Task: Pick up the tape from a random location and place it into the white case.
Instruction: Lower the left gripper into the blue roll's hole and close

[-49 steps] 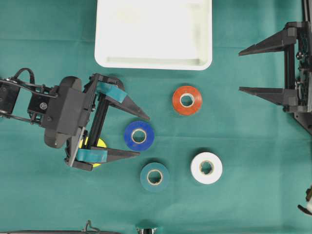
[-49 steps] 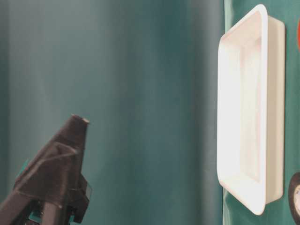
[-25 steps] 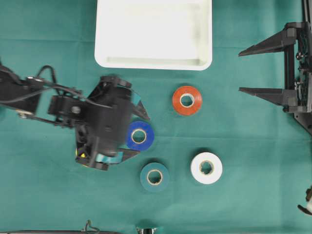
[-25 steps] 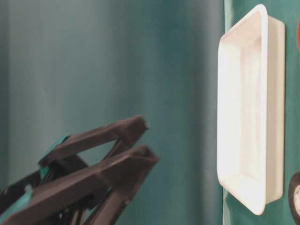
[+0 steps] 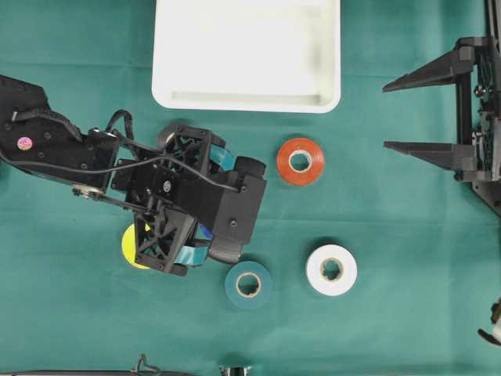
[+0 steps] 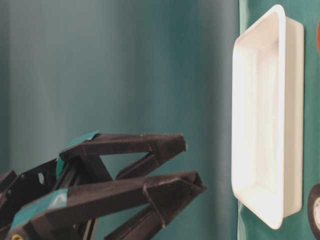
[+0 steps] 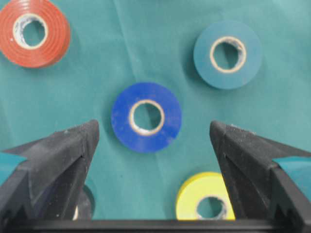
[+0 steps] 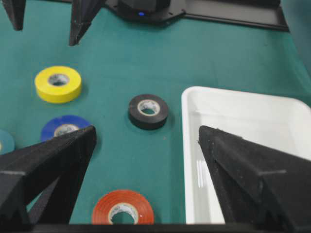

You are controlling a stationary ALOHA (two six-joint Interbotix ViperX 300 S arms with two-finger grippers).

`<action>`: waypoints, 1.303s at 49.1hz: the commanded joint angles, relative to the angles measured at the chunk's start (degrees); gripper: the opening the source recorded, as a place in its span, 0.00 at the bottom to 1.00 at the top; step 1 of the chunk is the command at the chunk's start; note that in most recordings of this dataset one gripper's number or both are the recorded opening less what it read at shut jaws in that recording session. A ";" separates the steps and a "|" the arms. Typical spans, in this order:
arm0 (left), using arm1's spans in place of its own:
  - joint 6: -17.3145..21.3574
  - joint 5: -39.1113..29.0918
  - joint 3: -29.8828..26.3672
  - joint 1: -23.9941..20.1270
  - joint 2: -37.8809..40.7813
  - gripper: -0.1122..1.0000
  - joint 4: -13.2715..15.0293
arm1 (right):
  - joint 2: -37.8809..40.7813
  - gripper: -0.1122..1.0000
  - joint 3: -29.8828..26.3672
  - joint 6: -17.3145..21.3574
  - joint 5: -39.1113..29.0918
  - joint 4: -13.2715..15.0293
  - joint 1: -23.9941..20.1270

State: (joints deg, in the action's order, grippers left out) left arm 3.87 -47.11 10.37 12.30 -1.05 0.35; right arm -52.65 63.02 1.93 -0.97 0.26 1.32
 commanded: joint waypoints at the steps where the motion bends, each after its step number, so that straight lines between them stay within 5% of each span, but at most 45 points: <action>1: -0.09 -0.09 -1.49 -0.09 -0.79 0.99 0.00 | 0.35 0.93 -1.67 0.09 0.18 0.09 0.09; 27: -0.09 -0.70 -1.32 0.09 -0.79 0.99 0.00 | 0.35 0.93 -1.93 0.09 -0.26 0.09 0.09; 64: -0.09 9.40 5.45 1.05 5.80 0.99 -0.09 | 0.79 0.93 -2.11 0.09 -0.35 0.09 0.09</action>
State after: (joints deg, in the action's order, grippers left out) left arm 3.78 -39.46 16.00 13.18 4.83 0.35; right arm -52.12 62.49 1.93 -1.41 0.26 1.32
